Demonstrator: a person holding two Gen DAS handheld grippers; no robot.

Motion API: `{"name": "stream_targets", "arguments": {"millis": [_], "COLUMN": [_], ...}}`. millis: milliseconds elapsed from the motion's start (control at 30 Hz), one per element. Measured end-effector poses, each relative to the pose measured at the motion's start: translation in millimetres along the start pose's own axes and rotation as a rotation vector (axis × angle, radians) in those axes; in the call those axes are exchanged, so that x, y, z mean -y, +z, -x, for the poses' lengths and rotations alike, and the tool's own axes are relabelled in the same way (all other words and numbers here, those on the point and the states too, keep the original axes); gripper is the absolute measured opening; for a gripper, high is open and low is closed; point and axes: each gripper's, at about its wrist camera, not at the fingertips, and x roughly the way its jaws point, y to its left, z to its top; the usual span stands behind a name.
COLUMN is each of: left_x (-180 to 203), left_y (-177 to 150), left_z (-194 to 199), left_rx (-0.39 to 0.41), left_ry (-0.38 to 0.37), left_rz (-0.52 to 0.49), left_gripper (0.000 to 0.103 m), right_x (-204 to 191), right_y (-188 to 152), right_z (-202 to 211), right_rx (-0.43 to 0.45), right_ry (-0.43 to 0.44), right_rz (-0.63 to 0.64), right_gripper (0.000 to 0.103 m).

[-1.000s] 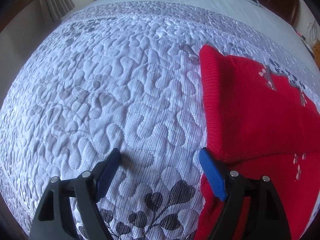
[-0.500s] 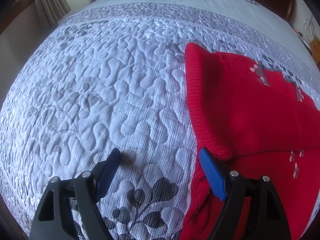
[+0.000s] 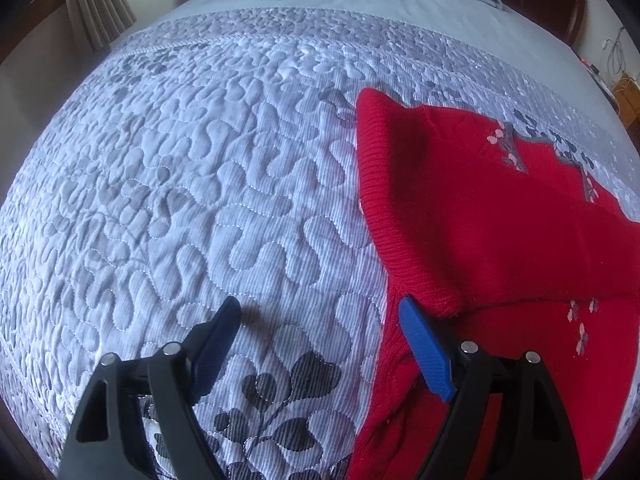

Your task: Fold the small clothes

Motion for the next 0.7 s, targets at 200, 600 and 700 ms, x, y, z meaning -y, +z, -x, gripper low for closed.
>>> {"name": "stream_targets", "arguments": {"millis": [200, 600, 700], "left_x": [3, 6, 3], "left_y": [-2, -7, -23], "left_z": [-6, -9, 7], "left_rx": [-0.001, 0.007, -0.005], "left_ry": [0.012, 0.032, 0.045], "left_rz": [-0.009, -0.028, -0.041], "left_gripper": [0.084, 0.087, 0.087], "right_x": [-14, 0, 3], "right_y": [-4, -21, -66], "right_z": [-12, -1, 20], "right_rx": [-0.008, 0.043, 0.052], "right_ry": [-0.011, -0.010, -0.035], "right_rz": [0.063, 0.041, 0.061], "right_gripper": [0.005, 0.010, 0.031]}}
